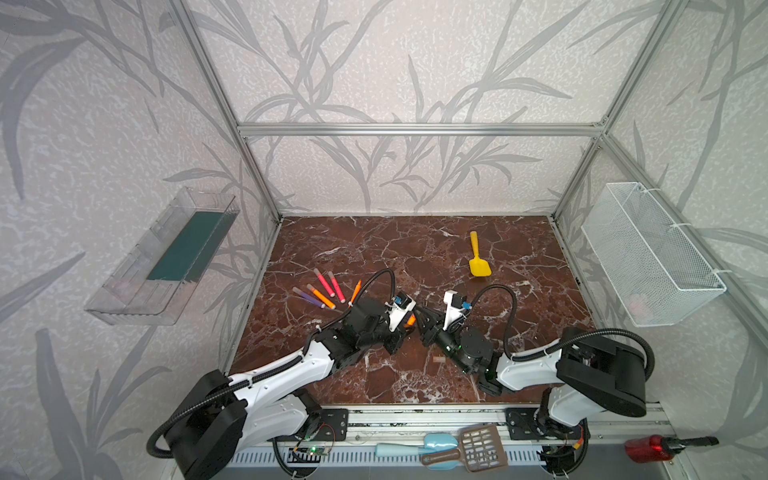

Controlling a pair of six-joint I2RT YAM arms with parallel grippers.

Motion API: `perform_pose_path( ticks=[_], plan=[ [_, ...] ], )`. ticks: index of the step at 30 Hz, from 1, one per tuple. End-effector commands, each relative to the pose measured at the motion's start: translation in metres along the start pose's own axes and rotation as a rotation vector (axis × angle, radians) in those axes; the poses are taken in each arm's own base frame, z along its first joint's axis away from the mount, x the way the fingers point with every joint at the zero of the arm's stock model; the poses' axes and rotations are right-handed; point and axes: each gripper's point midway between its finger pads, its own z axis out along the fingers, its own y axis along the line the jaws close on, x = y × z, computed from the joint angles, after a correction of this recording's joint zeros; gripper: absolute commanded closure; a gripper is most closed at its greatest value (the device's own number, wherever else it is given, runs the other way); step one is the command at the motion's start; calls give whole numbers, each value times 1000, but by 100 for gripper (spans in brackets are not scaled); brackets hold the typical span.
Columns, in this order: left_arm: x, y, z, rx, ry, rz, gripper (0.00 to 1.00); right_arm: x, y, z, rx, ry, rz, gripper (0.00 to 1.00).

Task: Insert the pens into the pen caps

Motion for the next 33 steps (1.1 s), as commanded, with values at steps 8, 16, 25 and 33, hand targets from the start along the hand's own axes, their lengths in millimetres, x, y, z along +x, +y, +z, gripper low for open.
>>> perform_pose_path(
  ticks=[8,16,25,33],
  plan=[
    [-182,86,-112,-430,-791,-152,100,111,-1,-49,154,627,-47,100],
    [-185,83,-115,-415,-803,-143,100,116,29,-44,-8,650,-34,100],
    [-178,80,-110,-399,-776,-143,100,111,28,-41,-1,624,-72,100],
    [-138,62,-85,-309,-693,-115,100,69,18,-38,81,488,-142,92]
  ],
)
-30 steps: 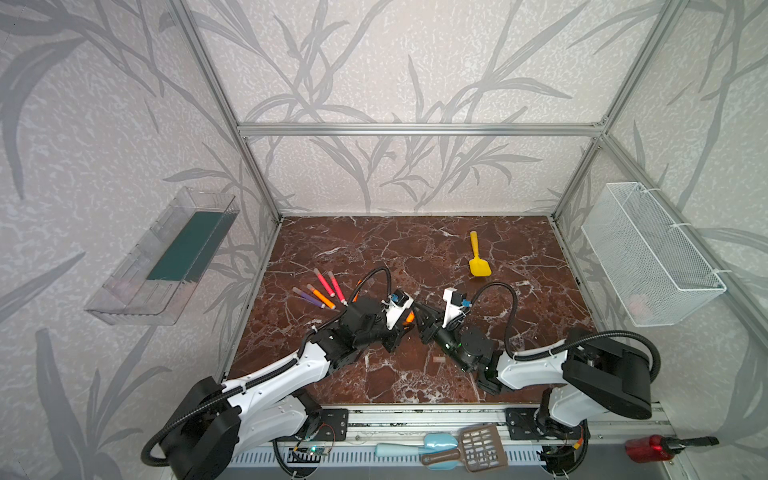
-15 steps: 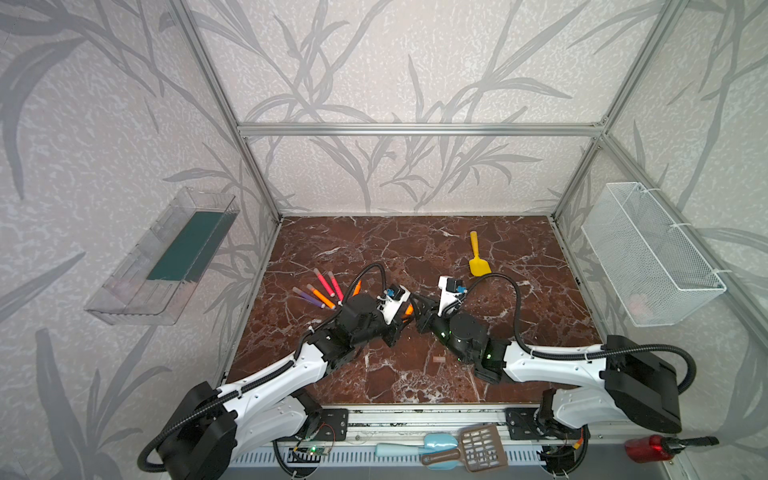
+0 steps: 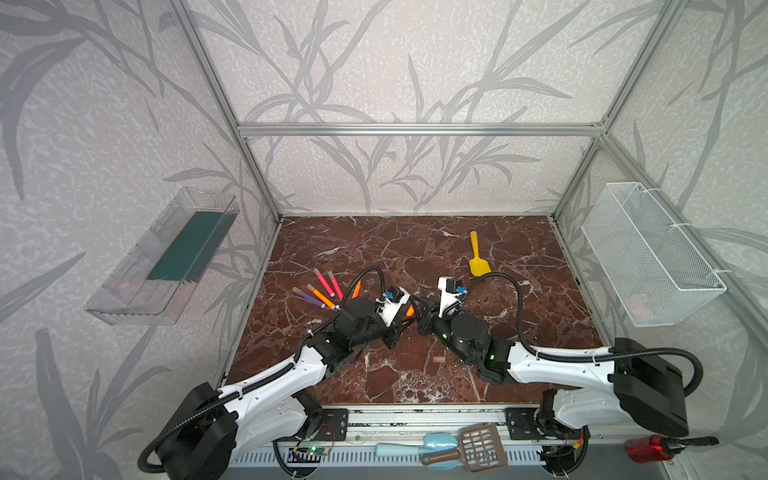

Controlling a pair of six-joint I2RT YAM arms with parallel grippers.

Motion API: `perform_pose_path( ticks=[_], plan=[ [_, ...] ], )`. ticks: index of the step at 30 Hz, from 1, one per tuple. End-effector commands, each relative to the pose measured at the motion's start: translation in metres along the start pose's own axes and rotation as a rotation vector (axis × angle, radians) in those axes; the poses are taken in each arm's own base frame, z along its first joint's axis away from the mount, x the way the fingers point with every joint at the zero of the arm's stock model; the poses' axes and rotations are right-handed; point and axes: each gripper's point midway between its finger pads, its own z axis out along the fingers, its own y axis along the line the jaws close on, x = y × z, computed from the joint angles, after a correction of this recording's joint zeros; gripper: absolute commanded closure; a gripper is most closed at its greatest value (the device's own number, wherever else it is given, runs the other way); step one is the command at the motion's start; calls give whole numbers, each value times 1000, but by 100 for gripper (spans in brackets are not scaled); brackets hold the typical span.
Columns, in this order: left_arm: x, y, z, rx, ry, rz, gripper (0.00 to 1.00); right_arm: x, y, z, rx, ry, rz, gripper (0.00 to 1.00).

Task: Insert the pens into the pen caps

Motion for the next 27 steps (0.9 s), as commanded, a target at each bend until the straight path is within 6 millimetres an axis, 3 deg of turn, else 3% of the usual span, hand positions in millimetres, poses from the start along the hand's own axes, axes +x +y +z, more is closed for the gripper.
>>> perform_pose_path(
  ticks=[1,6,10,13,18,23,27],
  plan=[
    [-117,60,-52,-325,-514,-85,100,97,-5,-35,-45,375,-125,91],
    [-96,39,-44,-268,-457,-59,100,77,-6,-34,-35,342,-132,75],
    [-74,36,-32,-271,-392,-72,100,58,-7,-39,-32,302,-140,42],
    [-52,50,-25,-332,-332,-117,100,44,-13,-48,-8,267,-150,28],
    [-15,86,-22,-514,-222,-225,100,28,-37,-69,44,186,-198,21],
    [20,119,-26,-666,-45,-337,100,4,-87,-91,212,108,-237,16],
    [40,134,-24,-720,24,-392,100,-20,-123,-106,316,13,-254,11]
  ],
)
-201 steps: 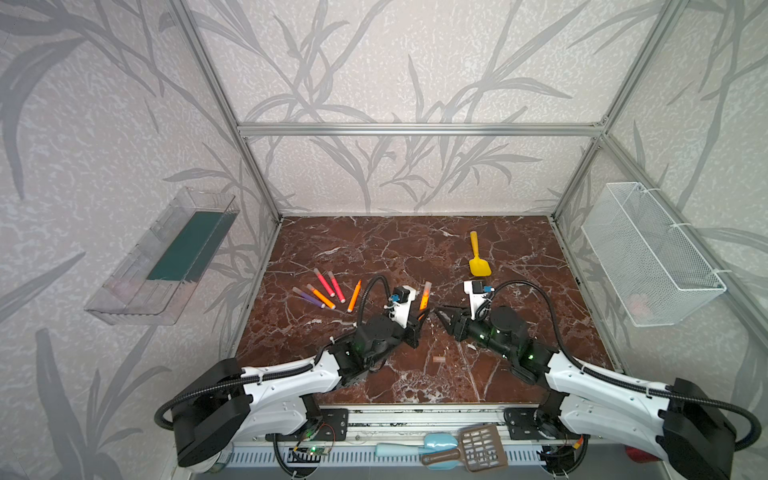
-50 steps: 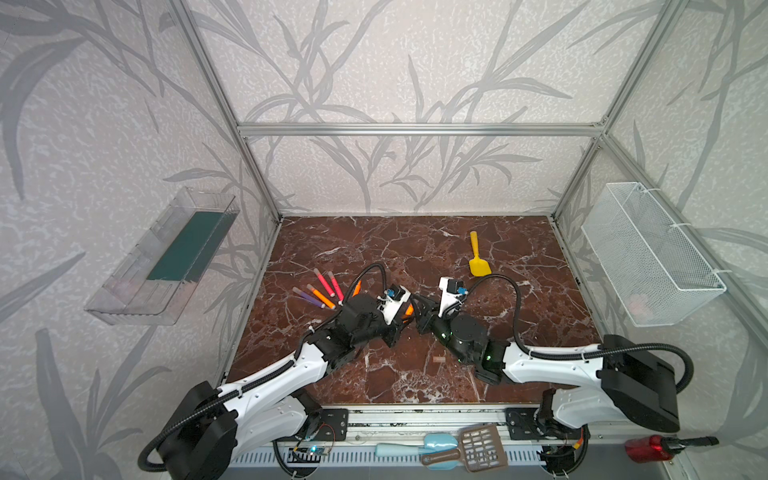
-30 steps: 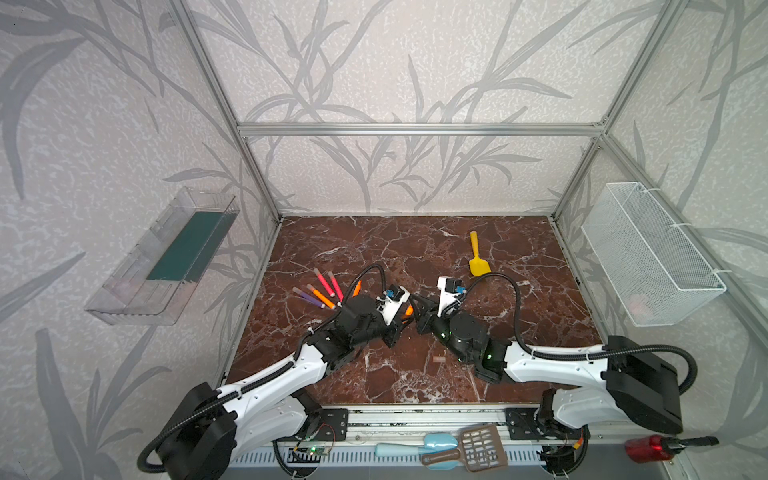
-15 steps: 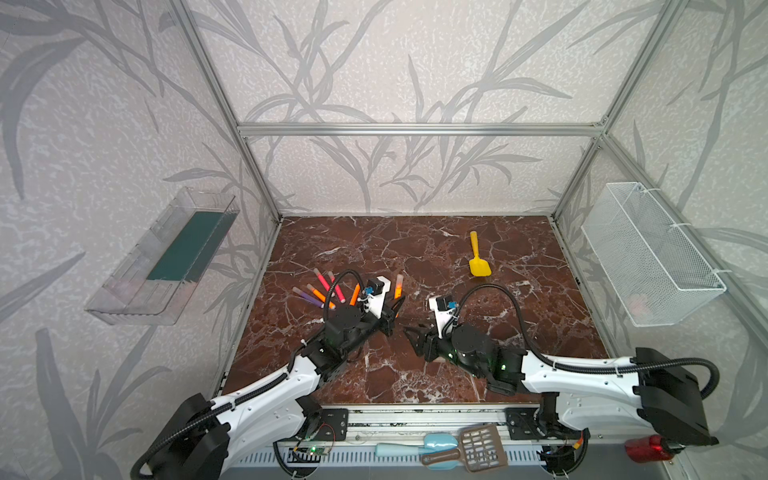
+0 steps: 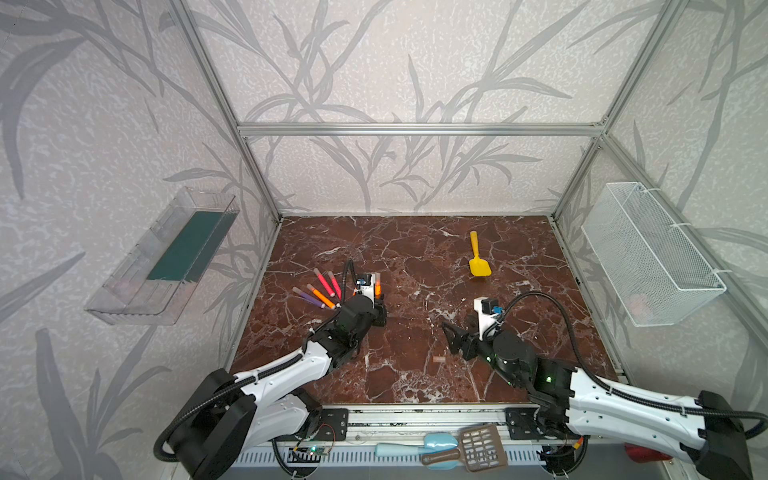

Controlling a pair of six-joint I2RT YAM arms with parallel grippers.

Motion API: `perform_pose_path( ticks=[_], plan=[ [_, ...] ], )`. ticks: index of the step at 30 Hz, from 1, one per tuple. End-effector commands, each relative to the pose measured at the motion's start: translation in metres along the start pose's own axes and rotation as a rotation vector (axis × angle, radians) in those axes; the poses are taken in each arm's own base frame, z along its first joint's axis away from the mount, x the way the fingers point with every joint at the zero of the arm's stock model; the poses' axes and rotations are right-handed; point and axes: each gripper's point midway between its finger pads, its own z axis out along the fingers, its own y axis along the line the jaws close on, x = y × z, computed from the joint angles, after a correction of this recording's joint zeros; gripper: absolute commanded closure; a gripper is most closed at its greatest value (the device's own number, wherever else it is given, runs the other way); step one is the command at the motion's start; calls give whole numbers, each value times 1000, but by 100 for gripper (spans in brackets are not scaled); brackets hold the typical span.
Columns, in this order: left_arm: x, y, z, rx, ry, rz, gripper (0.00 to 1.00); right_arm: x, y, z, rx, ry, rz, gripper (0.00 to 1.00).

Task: Insert the pens into the pen caps
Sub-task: 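Draw the right gripper back while the left gripper carries the capped marker toward the markers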

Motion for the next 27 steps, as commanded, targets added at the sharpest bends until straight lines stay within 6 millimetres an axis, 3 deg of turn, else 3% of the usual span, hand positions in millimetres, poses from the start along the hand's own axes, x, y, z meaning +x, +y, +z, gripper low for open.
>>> perform_pose_path(
  ticks=[1,9,15,20,27],
  plan=[
    [12,18,7,-102,73,-58,100,-9,-44,-5,151,-53,-50,10],
    [33,30,33,-207,207,-59,100,-31,-123,-7,418,-47,-28,10],
    [37,41,42,-275,263,-61,100,-34,-163,-9,574,-77,-23,10],
    [44,39,61,-271,324,-42,100,-37,-174,-3,635,-60,-25,11],
    [45,65,80,-425,372,-36,100,-45,-183,-7,710,-92,-39,13]
  ],
)
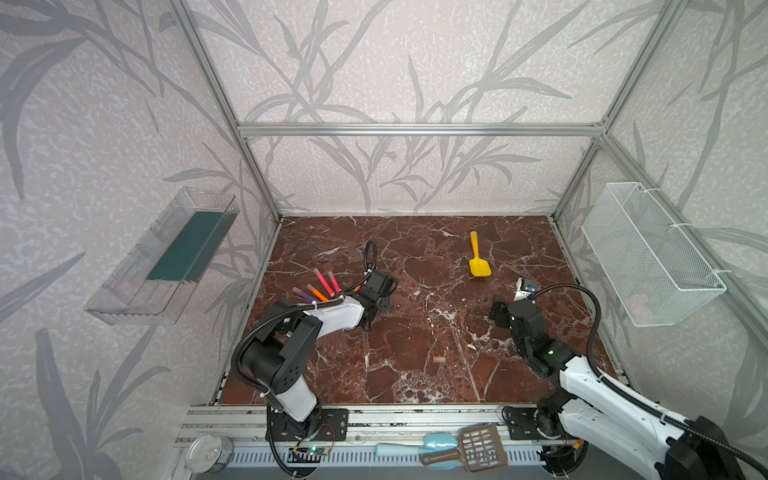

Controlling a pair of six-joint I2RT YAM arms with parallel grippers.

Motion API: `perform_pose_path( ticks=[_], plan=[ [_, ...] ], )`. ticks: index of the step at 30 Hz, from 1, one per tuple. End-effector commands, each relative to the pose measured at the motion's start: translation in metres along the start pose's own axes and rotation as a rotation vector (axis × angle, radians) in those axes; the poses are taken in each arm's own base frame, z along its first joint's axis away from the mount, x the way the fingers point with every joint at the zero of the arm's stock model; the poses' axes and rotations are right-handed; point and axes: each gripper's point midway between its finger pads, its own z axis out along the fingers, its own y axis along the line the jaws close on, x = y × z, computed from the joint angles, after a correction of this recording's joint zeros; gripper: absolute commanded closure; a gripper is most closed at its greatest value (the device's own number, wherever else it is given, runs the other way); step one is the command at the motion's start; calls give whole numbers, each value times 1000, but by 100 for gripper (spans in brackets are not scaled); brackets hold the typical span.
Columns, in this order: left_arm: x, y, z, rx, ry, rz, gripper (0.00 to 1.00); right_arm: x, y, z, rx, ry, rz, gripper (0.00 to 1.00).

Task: Insert the pens into the pen caps
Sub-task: 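Draw the right gripper back while the left gripper carries the capped marker toward the markers, then lower the capped orange marker beside the other markers with the left gripper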

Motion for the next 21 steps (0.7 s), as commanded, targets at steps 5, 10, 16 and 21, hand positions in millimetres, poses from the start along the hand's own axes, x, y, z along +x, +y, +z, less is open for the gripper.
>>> perform_pose_path(
  ticks=[5,10,16,21],
  plan=[
    [-2,17,10,-103,37,-13,100,-12,-3,4,35,-37,9,13],
    [4,15,22,-108,74,-7,100,-9,1,8,33,-9,-3,13],
    [8,18,31,-114,99,-19,100,-9,1,7,28,-7,-3,13],
    [8,18,32,-103,116,-22,94,-9,-1,4,21,-18,5,13]
  ],
)
